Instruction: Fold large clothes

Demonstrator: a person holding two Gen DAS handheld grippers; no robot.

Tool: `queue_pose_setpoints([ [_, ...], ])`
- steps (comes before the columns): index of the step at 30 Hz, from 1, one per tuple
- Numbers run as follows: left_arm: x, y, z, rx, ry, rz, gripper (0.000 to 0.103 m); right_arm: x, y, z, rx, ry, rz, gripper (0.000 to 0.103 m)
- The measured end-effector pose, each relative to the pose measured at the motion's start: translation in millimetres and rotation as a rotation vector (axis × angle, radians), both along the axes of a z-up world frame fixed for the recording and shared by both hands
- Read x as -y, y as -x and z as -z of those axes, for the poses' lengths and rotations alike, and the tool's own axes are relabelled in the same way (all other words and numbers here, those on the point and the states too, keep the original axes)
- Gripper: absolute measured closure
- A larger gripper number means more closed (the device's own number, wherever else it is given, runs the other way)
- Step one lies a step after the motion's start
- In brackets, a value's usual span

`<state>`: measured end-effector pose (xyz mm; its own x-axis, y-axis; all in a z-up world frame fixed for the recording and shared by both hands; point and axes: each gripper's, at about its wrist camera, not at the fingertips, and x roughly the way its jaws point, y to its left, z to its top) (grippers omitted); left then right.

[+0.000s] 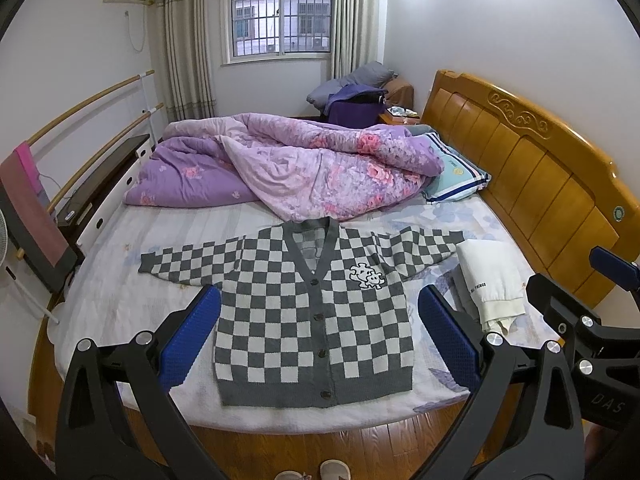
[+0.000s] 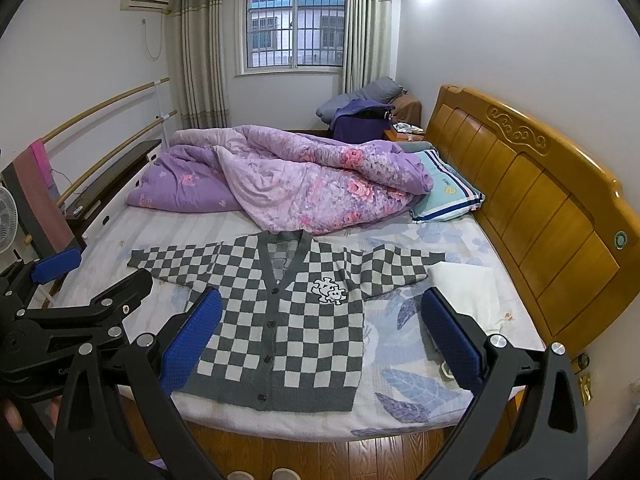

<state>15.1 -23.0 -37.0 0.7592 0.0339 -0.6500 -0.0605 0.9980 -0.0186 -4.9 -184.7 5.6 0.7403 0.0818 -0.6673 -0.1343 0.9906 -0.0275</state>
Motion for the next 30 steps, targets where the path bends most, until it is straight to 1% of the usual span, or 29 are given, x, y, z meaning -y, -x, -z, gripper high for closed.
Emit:
queue_pose_setpoints([
  [5,7,-5,4,-0.007,-0.008,0.002,0.005,3,-1,2,-0.007,-0.006,-0.001,0.007],
  [13,7,-4,5,-0.014,-0.006,0.0,0.005,5,-2,3,-0.015,-0.013,0.001,0.007],
  [20,4,-13,11,-0.038,-0.005,0.004,0.005,-2,-20,3,-0.04,-0.018,-0.003,0.007],
  [23,-6,-17,16,-0.057,0.006,0.0,0.005,-10,-31,4,-0.055,-0.015,-0.007,0.007],
  [27,-25,-52,20,-0.097,0.025,0.004,0.005,-22,-45,10,-0.082,-0.003,-0.014,0.007],
  [30,-46,-68,31,-0.129,0.05,0.012,0.005,-40,-60,17,-0.103,0.007,-0.017,0.007],
])
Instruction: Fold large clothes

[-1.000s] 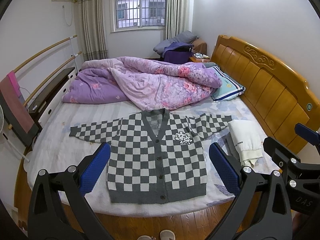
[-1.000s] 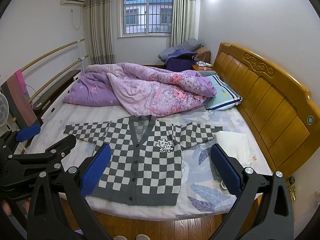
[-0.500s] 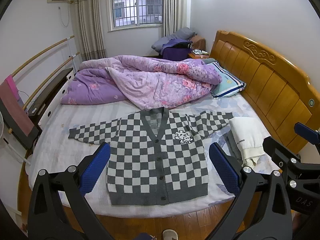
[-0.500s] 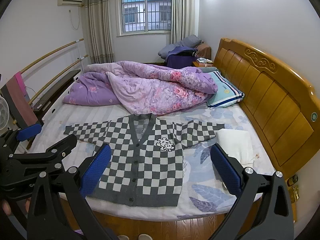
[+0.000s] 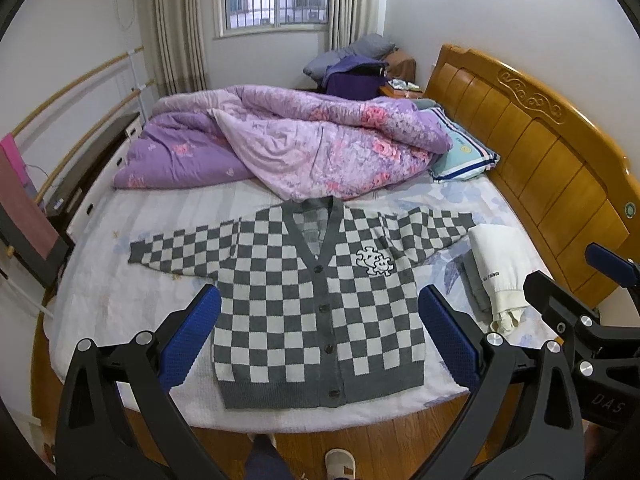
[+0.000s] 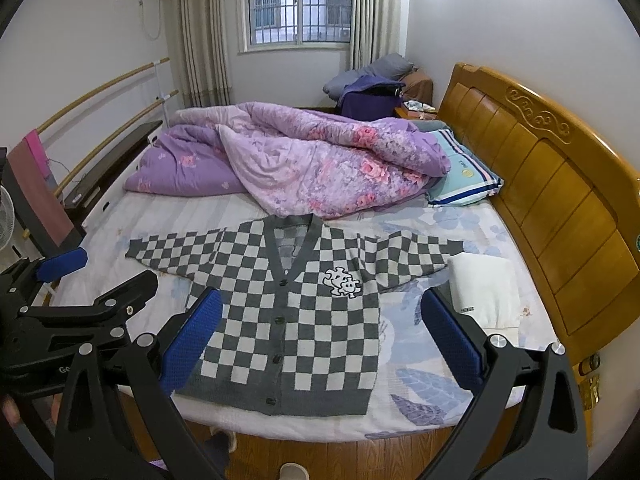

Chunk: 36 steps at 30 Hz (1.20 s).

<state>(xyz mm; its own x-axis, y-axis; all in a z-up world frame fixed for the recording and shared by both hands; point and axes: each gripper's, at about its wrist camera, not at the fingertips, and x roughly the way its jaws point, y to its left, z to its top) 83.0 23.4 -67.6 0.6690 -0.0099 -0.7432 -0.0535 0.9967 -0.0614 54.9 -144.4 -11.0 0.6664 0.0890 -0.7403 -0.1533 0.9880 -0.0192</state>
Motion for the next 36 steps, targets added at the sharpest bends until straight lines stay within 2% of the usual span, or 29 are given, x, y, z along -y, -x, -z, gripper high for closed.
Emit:
queue_pose_setpoints([
  [7,-73,-45,35,-0.074,0.04,0.01,0.005,-69,-43,31,-0.071,0.035,-0.009,0.007],
  [12,-151,-83,71,-0.101,0.108,0.034,0.005,-142,-86,65,-0.147,0.048,-0.018,0.007],
  [15,-200,-107,93,-0.138,0.109,0.054,0.005,-179,-111,85,-0.214,0.044,-0.015,0.007],
  [20,-265,-141,131,-0.243,0.245,0.092,0.005,-236,-147,120,-0.28,0.025,-0.006,0.007],
  [25,-322,-168,180,-0.324,0.331,-0.012,0.005,-278,-177,167,-0.331,0.068,-0.019,0.007],
  [28,-373,-189,228,-0.421,0.41,-0.133,0.005,-295,-199,203,-0.358,0.058,-0.018,0.008],
  [31,-414,-200,265,-0.428,0.494,-0.21,0.005,-307,-226,242,-0.382,0.029,-0.007,0.008],
  [36,-497,-224,332,-0.428,0.574,-0.363,0.005,-329,-267,303,-0.411,0.028,-0.035,0.008],
])
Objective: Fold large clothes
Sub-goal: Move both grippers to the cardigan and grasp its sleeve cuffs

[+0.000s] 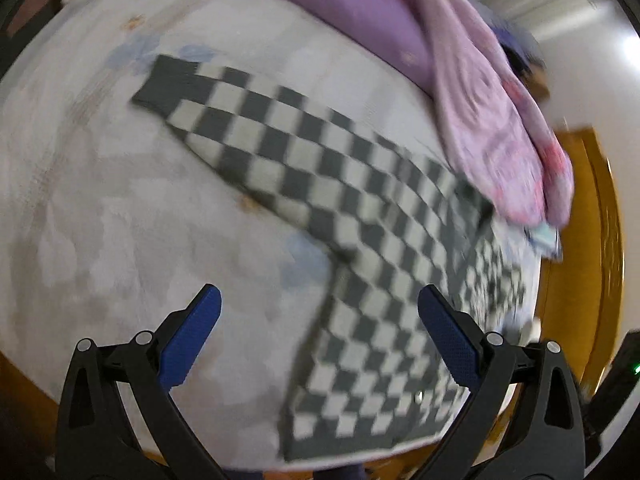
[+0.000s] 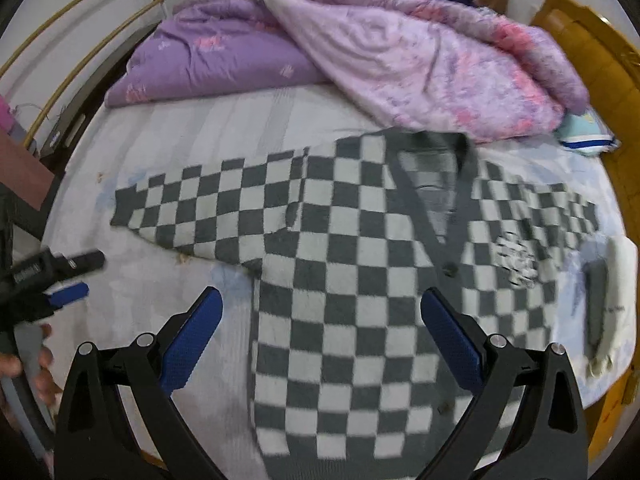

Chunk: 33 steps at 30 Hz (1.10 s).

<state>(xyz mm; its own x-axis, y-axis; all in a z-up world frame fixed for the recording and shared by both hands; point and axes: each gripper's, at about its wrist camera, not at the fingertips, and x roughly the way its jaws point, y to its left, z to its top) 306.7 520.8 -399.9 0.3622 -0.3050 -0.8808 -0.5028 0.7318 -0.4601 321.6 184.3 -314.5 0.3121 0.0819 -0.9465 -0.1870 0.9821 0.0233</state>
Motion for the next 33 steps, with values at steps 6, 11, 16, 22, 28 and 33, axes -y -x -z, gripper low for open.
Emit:
queue_pose_setpoints([
  [6,-93,-25,74,-0.081,-0.033,-0.193,0.006,-22,-46,76,-0.083,-0.038,-0.017,0.024],
  [11,-155,-44,133,-0.135,-0.009,-0.333,0.034,-33,-69,130,-0.143,-0.042,-0.03,0.025],
  [16,-182,-56,164,-0.109,-0.006,-0.391,0.035,-34,-80,163,-0.18,-0.071,-0.011,0.025],
  [22,-196,-70,174,-0.068,-0.059,-0.408,0.065,-30,-91,193,-0.242,-0.162,0.043,0.055],
  [28,-198,-68,153,-0.019,-0.152,-0.372,0.094,-41,-103,220,-0.306,-0.228,0.042,0.099],
  [33,-193,-55,107,0.054,-0.216,-0.357,0.094,-55,-105,239,-0.338,-0.231,0.017,0.102],
])
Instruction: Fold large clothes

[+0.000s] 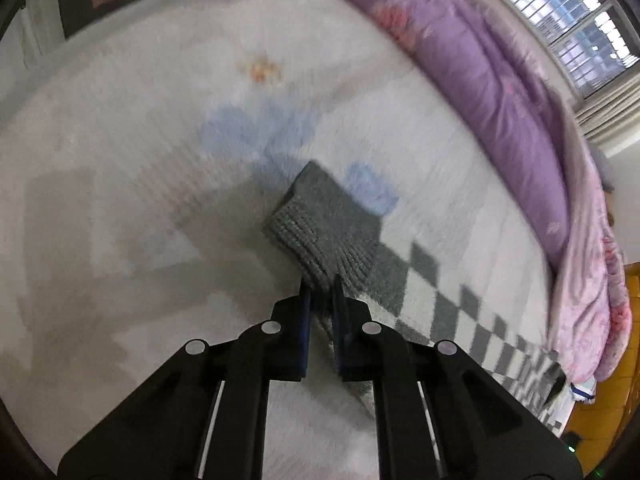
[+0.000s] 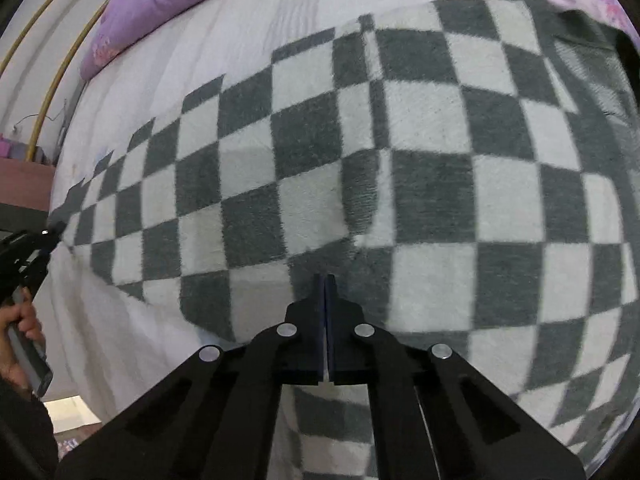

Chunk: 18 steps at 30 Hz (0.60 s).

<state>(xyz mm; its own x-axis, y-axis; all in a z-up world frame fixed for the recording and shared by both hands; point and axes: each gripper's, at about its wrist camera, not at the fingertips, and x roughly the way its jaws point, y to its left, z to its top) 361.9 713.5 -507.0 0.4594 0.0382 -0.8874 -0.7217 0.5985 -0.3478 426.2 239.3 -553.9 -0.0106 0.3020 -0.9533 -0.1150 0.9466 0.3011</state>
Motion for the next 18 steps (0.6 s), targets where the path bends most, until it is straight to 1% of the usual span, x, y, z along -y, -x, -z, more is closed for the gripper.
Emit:
queue_pose_setpoints([
  [2,4,7,-12,-0.006,-0.045,0.013,0.094,-1,0,14,-0.035,-0.003,0.01,0.103],
  [4,10,15,-15,-0.025,-0.062,0.027,0.094,0,-3,23,-0.039,-0.013,0.019,0.103],
  [6,19,23,-25,-0.014,-0.088,0.038,0.094,1,-10,27,-0.052,-0.022,0.011,0.103],
  [7,26,23,-33,-0.006,-0.109,0.047,0.094,2,-14,28,-0.064,-0.026,-0.002,0.103],
  [8,37,20,-46,0.005,-0.144,0.062,0.094,4,-16,28,-0.072,-0.035,-0.01,0.103],
  [10,63,12,-76,0.036,-0.216,0.104,0.094,9,-21,19,-0.073,-0.081,-0.014,0.102],
  [11,73,9,-86,0.052,-0.238,0.12,0.094,17,-24,10,-0.06,-0.115,-0.01,0.102],
  [12,95,0,-106,0.078,-0.281,0.15,0.094,29,-24,2,-0.044,-0.135,-0.005,0.102],
  [14,131,-14,-133,0.116,-0.335,0.196,0.094,59,-23,-13,-0.013,-0.162,0.014,0.102],
  [15,153,-20,-147,0.136,-0.361,0.216,0.094,80,-21,-20,0.007,-0.155,0.022,0.102],
  [16,184,-32,-162,0.158,-0.394,0.239,0.094,96,-19,-23,0.019,-0.141,0.025,0.102],
  [18,232,-48,-178,0.193,-0.422,0.275,0.094,150,-17,-33,0.045,-0.107,0.053,0.102],
])
